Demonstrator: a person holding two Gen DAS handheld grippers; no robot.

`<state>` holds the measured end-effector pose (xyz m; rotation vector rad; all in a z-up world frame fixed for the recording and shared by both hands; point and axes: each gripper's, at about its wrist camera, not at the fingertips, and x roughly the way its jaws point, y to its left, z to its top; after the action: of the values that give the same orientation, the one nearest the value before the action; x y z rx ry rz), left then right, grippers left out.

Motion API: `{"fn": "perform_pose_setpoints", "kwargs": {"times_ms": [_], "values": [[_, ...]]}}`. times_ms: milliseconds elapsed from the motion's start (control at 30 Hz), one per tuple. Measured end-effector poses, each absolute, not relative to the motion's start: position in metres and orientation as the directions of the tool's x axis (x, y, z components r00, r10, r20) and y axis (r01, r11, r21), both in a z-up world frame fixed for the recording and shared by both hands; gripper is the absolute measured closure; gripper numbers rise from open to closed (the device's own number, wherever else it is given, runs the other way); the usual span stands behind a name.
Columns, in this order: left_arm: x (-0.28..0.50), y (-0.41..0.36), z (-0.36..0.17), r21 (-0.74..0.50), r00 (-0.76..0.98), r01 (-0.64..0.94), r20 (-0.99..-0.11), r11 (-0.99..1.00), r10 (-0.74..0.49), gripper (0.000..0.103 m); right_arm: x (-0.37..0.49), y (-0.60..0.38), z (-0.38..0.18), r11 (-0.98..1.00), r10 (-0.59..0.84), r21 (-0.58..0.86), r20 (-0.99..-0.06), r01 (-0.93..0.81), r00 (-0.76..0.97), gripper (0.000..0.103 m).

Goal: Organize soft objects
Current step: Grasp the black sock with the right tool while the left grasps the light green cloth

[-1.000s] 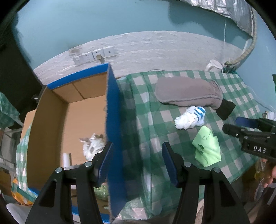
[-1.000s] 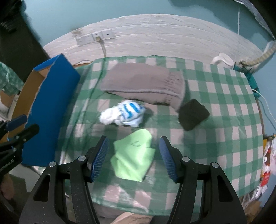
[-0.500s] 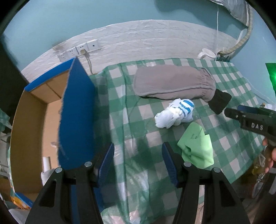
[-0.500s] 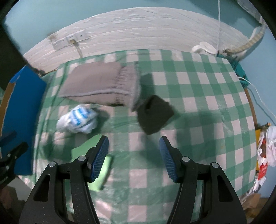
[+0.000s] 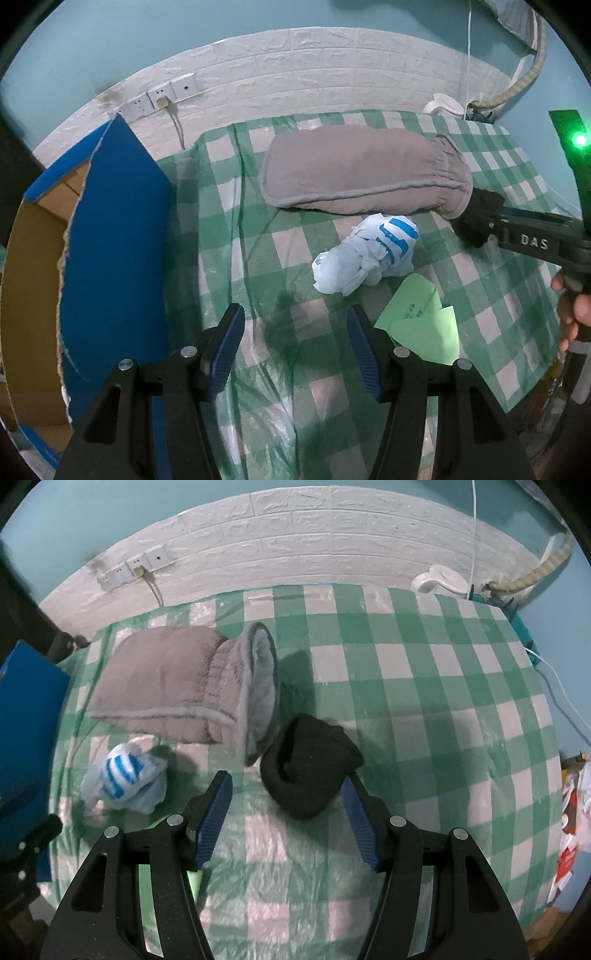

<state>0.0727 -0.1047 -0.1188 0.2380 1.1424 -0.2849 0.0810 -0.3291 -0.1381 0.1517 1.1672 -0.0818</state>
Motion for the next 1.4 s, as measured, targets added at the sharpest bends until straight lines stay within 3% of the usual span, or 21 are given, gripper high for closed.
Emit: {"fn": "perform_pose_setpoints", "kwargs": {"times_ms": [400, 567, 667, 867, 1033, 1200, 1333, 1400], "values": [[0.077, -0.118, -0.131, 0.024, 0.356, 0.367, -0.927, 0.930, -0.116, 0.042, 0.097, -0.327, -0.163, 0.994, -0.023, 0.018, -0.935, 0.112, 0.353, 0.041], [0.075, -0.123, -0.131, 0.015, 0.348, 0.386, -0.928, 0.922, -0.130, 0.041, 0.092, -0.329, -0.160, 0.994, 0.000, 0.039, -0.933, 0.102, 0.359, 0.062], [0.073, -0.127, -0.131, 0.008, 0.344, 0.399, -0.928, 0.917, -0.141, 0.036, 0.085, -0.329, -0.158, 0.992, 0.009, 0.051, -0.937, 0.111, 0.350, 0.067], [0.066, -0.139, -0.130, -0.025, 0.323, 0.430, -0.929, 0.903, -0.180, 0.028, 0.065, -0.326, -0.154, 0.989, 0.032, 0.076, -0.943, 0.123, 0.330, 0.067], [0.058, -0.151, -0.131, -0.035, 0.308, 0.460, -0.931, 0.887, -0.196, 0.028, 0.045, -0.330, -0.153, 0.984, 0.059, 0.106, -0.954, 0.147, 0.293, 0.067], [0.051, -0.160, -0.139, -0.049, 0.270, 0.474, -0.942, 0.879, -0.198, 0.028, 0.029, -0.330, -0.152, 0.988, 0.050, 0.088, -0.961, 0.128, 0.272, 0.059], [0.045, -0.167, -0.143, -0.051, 0.253, 0.494, -0.946, 0.868, -0.200, 0.027, 0.022, -0.333, -0.149, 0.990, 0.006, 0.047, -0.959, 0.135, 0.284, 0.040], [0.042, -0.169, -0.143, -0.051, 0.250, 0.500, -0.947, 0.864, -0.200, 0.026, 0.019, -0.336, -0.147, 0.990, 0.001, 0.041, -0.958, 0.133, 0.287, 0.040]]}}
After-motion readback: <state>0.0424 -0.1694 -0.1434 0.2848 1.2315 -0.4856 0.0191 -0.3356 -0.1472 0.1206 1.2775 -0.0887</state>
